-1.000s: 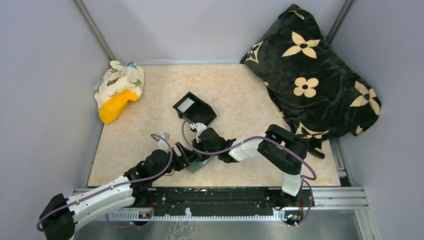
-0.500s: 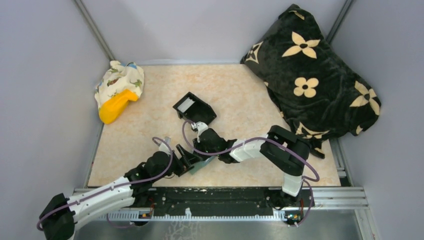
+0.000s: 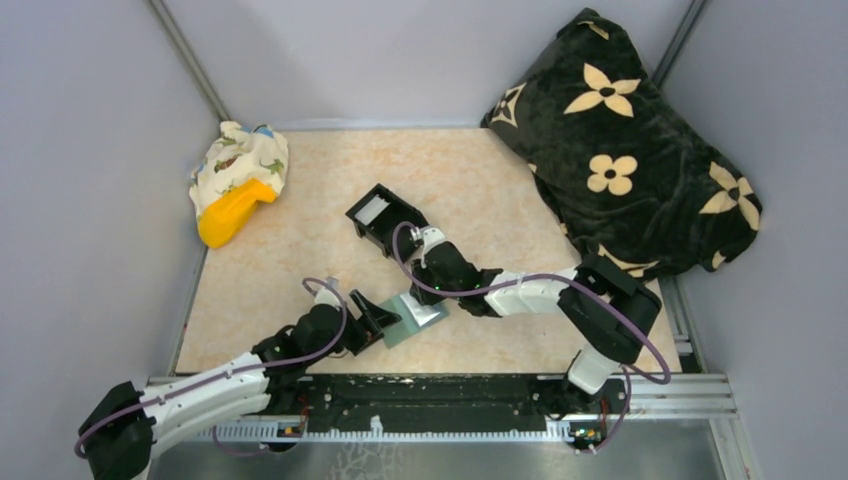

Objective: Take the credit cards out of the card holder

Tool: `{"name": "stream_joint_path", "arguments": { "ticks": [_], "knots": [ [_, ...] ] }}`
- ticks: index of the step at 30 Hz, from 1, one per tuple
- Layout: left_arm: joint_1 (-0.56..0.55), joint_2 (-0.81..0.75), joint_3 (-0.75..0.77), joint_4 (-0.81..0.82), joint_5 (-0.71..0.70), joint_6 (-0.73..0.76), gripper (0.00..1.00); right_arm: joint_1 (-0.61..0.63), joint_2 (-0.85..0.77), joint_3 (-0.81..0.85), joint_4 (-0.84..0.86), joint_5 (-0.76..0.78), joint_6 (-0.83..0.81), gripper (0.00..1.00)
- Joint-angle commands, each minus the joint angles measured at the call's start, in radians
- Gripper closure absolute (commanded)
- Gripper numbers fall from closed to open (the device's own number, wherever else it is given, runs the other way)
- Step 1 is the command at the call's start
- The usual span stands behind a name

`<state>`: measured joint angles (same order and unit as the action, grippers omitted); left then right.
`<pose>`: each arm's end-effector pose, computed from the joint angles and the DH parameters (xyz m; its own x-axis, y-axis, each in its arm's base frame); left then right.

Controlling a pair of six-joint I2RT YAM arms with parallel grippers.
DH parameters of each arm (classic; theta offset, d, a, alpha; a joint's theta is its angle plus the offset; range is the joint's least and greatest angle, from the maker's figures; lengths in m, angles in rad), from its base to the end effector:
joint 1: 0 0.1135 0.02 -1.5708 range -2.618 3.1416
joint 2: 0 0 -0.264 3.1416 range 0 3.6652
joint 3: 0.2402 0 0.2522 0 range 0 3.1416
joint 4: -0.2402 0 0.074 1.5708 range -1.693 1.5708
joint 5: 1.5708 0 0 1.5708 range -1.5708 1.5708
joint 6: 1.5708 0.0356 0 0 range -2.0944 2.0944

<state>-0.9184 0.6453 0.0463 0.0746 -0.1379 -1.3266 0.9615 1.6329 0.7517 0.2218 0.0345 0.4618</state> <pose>0.0888 -0.1081 0.1290 -0.7671 -0.5790 -0.2761 -0.1221 0.5543 -0.8233 0.1871 0.2659 0.1590 -0.6721 -0.1850 -0.7170 -0.5635 0.7559 0.3332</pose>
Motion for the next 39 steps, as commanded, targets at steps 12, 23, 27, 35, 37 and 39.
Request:
{"name": "stream_joint_path", "arguments": {
  "ticks": [12, 23, 27, 35, 37, 39],
  "knots": [
    [0.010, 0.195, 0.141, -0.100, -0.190, 0.212, 0.06, -0.057, -0.140, -0.065, -0.052, 0.081, -0.049, 0.75],
    [0.010, 0.270, 0.188, -0.058, -0.189, 0.272, 0.06, -0.064, -0.159, -0.090, -0.025, 0.035, -0.035, 0.75],
    [0.010, 0.283, 0.190, -0.038, -0.181, 0.273, 0.06, -0.064, -0.155, -0.097, 0.003, -0.006, -0.011, 0.75],
    [0.010, 0.288, 0.187, -0.029, -0.179, 0.278, 0.06, -0.057, -0.149, -0.106, 0.047, -0.063, 0.015, 0.75],
    [0.010, 0.288, 0.188, -0.026, -0.177, 0.280, 0.06, -0.052, -0.146, -0.101, 0.048, -0.067, 0.015, 0.74],
    [0.011, 0.286, 0.187, -0.025, -0.178, 0.281, 0.06, -0.046, -0.146, -0.095, 0.048, -0.070, 0.017, 0.75]
  ]
}}
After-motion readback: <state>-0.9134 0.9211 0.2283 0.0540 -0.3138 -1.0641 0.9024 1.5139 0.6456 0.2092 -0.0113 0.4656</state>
